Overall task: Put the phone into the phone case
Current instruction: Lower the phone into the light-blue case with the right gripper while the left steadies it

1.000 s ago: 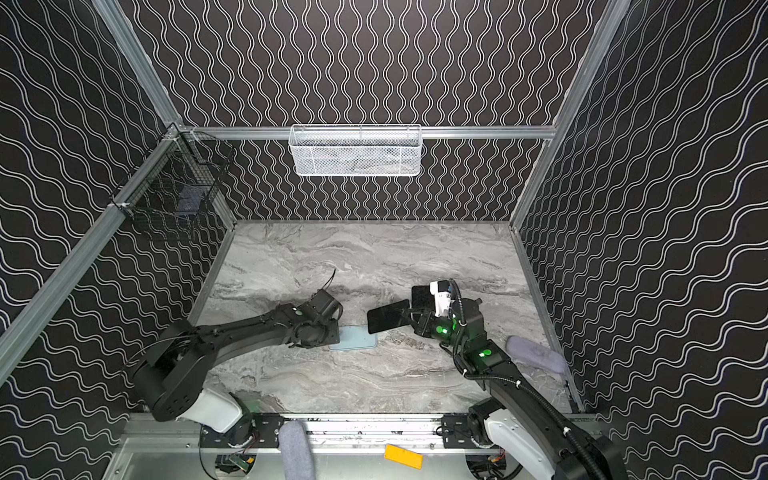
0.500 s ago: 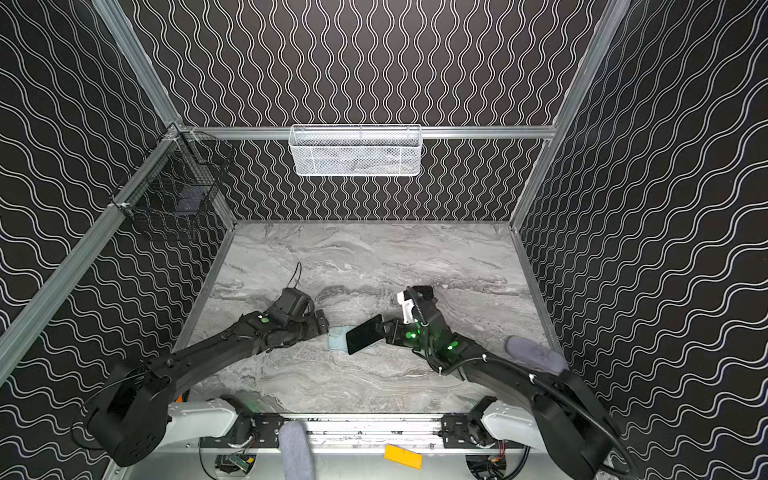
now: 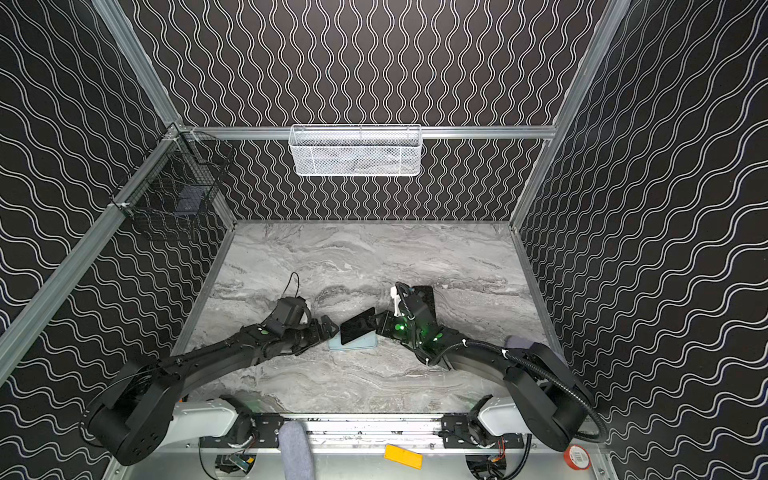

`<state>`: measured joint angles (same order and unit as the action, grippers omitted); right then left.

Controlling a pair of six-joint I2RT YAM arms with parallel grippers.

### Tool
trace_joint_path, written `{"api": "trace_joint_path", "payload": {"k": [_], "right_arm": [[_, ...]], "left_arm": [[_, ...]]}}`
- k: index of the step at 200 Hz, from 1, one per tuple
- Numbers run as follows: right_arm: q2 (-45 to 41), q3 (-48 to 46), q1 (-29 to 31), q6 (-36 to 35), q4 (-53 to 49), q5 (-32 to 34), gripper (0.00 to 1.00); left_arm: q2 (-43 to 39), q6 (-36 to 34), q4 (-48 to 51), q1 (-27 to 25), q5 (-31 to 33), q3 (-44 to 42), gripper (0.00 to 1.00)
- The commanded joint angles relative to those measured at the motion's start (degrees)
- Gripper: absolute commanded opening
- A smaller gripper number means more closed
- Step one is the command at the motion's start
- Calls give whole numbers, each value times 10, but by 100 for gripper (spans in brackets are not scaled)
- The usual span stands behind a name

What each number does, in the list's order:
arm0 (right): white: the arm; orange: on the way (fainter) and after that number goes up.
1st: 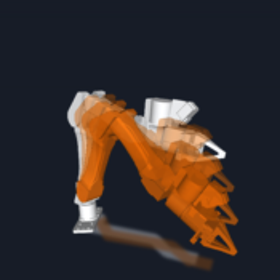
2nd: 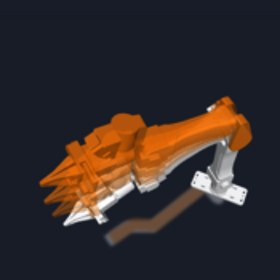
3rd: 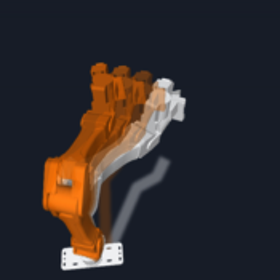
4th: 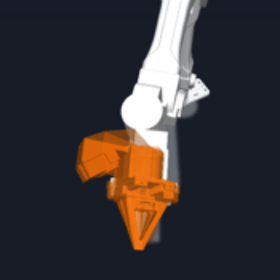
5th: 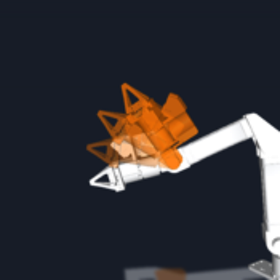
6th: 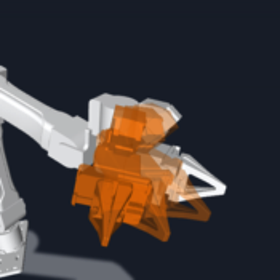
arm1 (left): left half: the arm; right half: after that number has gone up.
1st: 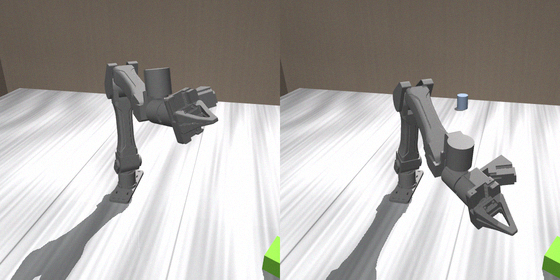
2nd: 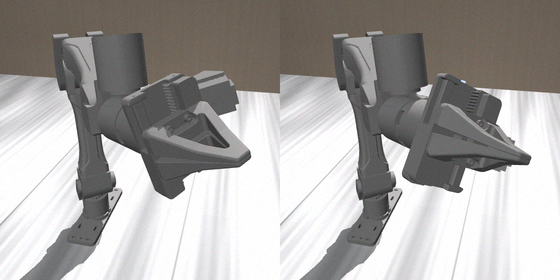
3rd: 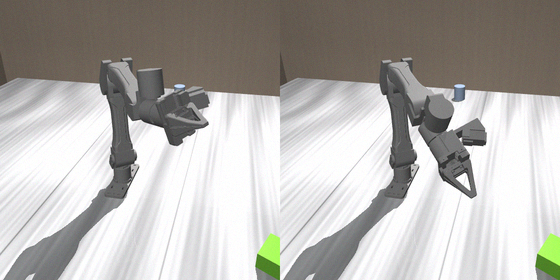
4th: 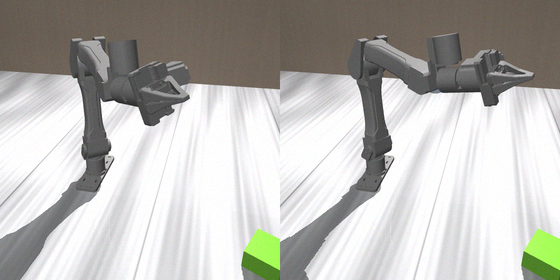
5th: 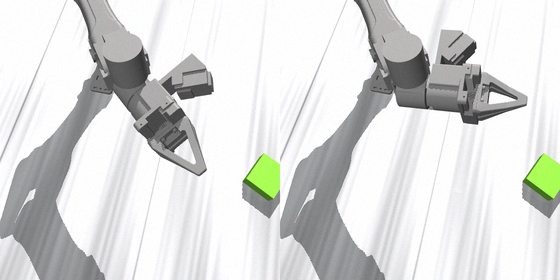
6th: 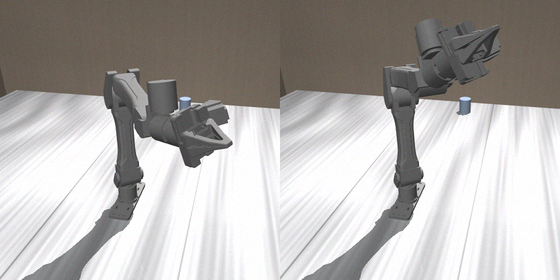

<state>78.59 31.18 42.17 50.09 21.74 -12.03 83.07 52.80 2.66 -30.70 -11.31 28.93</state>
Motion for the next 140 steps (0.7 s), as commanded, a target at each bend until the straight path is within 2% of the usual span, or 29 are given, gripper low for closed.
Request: {"api": "trace_joint_path", "payload": {"k": [1,93,140], "right_arm": [[9,-1,2,8,42,2,0],[48,-32,9,18,66,13,0],[62,-37,17,0,48,35,0]], "left_arm": [[5,29,-58,1,-23,-10,98],[-8,57,-107,0,-43,-37,98],[17,69,-142,-2,-58,-40,99]]}}
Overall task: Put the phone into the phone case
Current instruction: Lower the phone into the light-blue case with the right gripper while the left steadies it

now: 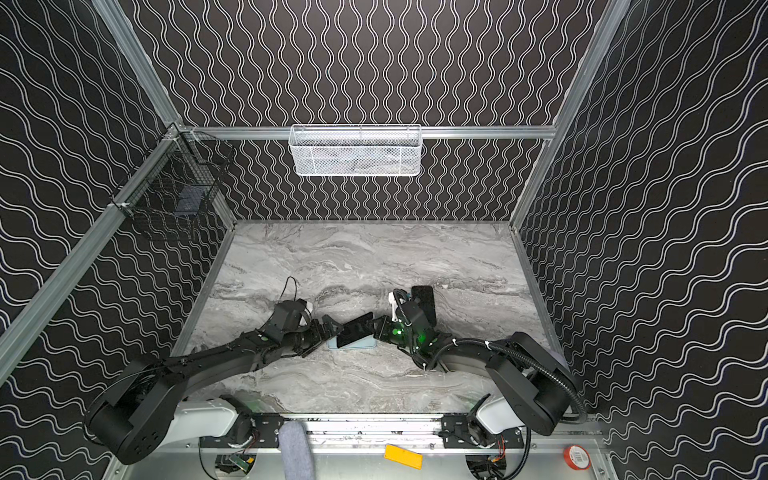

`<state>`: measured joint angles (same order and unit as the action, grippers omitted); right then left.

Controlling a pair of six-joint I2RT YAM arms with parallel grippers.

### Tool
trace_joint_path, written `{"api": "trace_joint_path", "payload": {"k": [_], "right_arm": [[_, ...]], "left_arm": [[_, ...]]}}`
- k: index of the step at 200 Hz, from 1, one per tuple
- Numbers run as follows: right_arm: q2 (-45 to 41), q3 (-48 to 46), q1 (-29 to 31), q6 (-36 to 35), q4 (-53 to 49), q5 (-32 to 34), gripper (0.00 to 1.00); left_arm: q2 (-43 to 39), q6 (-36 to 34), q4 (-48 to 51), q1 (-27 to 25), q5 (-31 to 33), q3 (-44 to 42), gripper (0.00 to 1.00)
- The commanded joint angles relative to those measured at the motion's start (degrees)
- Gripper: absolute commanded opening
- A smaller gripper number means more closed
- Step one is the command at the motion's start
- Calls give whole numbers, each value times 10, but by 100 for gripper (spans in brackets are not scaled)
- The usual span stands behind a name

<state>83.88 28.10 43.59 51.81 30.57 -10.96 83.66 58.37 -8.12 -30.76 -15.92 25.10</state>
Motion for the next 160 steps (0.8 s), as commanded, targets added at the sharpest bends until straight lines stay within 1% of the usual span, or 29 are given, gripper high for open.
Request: {"api": "trace_joint_path", "payload": {"k": [1,22,82,101,120,160], "right_arm": [[9,-6,3,-18,-40,24,0],[13,-5,7,-25,-48,31,0],[14,0,10,-38,-60,42,5],[15,1,10,-38,-58,40,5],[18,0,11,-36,-55,39,2],[23,0,21,-39,-64,48,3]], "left_arm": [[11,13,-35,-1,-13,-2,98],[17,13,-37,-2,-12,2,98],[17,12,-27,-4,-11,10,98],[18,12,-25,-5,-10,12,98],[19,11,-24,-6,-10,14,98],[19,11,-24,-6,-13,14,98]]}}
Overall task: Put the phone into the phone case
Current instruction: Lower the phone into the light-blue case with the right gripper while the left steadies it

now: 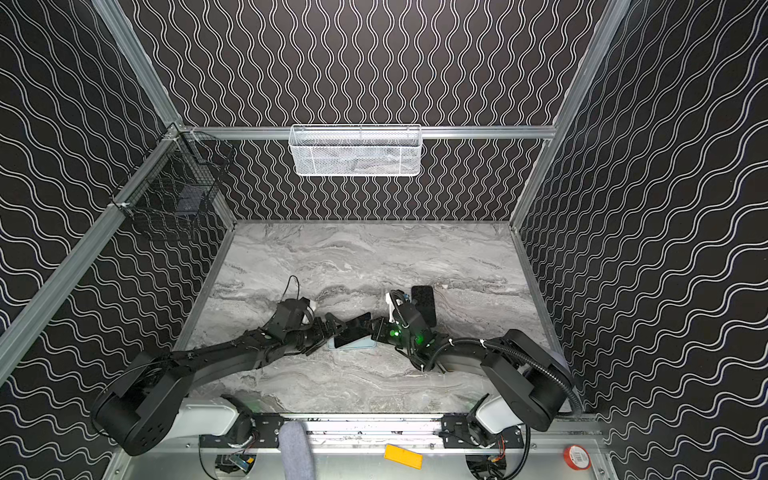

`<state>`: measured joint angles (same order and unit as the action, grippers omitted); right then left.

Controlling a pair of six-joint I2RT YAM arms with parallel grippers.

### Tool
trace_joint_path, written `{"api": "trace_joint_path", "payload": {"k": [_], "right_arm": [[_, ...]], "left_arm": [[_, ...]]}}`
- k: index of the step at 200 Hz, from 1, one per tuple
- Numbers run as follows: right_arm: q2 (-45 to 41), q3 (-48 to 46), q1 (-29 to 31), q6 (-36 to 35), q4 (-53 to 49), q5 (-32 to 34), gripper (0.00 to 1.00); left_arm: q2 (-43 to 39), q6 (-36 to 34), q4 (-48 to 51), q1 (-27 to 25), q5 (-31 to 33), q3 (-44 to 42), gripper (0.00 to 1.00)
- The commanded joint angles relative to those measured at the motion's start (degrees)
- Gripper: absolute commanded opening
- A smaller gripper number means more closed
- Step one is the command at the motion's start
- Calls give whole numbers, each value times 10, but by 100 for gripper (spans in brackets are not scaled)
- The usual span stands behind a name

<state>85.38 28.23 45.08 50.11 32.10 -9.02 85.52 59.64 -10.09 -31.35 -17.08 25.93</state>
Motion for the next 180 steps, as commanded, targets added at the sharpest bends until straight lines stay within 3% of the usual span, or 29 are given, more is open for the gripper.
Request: {"api": "trace_joint_path", "payload": {"k": [1,95,180], "right_arm": [[8,-1,6,-22,-79,29,3],[28,4,15,-21,-82,32,15],[39,5,22,-24,-78,33,18]], "left_arm": [[1,-2,-4,-1,-1,5,98],[5,-2,-13,-1,-7,3,98],[12,-4,-19,0,-9,-1,98]]}}
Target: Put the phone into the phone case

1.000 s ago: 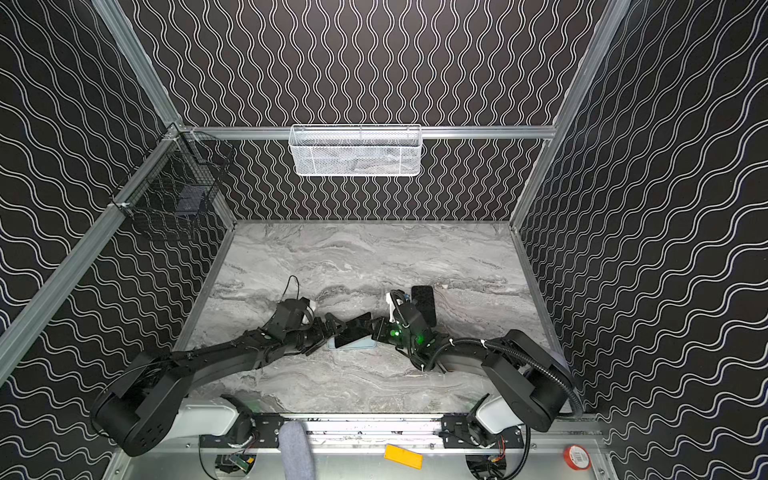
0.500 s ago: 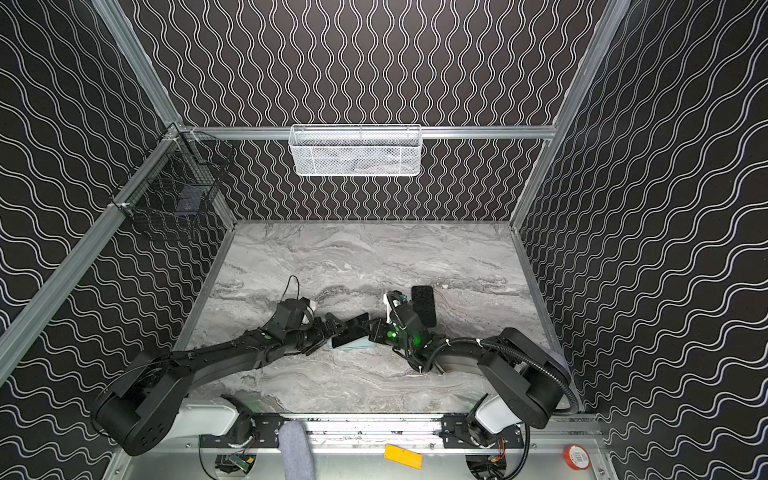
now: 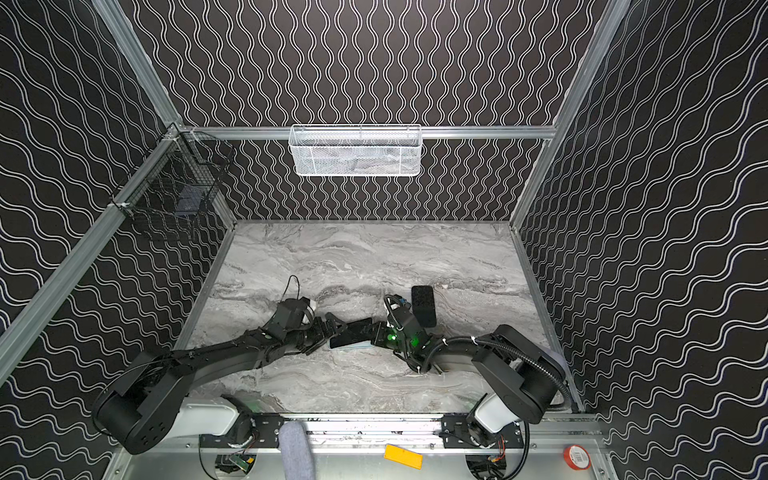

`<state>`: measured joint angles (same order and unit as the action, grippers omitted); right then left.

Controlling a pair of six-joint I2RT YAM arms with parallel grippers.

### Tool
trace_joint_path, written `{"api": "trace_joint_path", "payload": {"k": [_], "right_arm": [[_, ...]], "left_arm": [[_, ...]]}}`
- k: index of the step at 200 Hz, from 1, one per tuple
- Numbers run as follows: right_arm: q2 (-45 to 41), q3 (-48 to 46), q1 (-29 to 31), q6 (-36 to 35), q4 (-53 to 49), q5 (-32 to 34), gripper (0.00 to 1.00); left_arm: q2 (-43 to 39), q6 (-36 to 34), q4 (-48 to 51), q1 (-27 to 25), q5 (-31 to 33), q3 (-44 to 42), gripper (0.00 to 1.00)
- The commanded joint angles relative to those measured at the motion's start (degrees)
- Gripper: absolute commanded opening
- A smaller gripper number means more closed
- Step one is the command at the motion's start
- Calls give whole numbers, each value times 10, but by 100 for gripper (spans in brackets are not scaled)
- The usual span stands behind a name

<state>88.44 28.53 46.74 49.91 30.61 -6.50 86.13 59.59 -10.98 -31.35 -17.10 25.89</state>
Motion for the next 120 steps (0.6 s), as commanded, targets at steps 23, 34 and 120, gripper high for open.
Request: {"api": "trace_joint_path", "payload": {"k": [23,34,120], "right_arm": [[14,4,9,-23,-61,8,19],[15,5,11,-23,-61,8,19],[20,5,16,-28,-61,12,25]], "left_arm": [[7,-3,-10,-1,-10,-2,98],[6,-3,-12,-1,-9,-3,98],[-4,-4,-4,0,-5,-6,98]]}}
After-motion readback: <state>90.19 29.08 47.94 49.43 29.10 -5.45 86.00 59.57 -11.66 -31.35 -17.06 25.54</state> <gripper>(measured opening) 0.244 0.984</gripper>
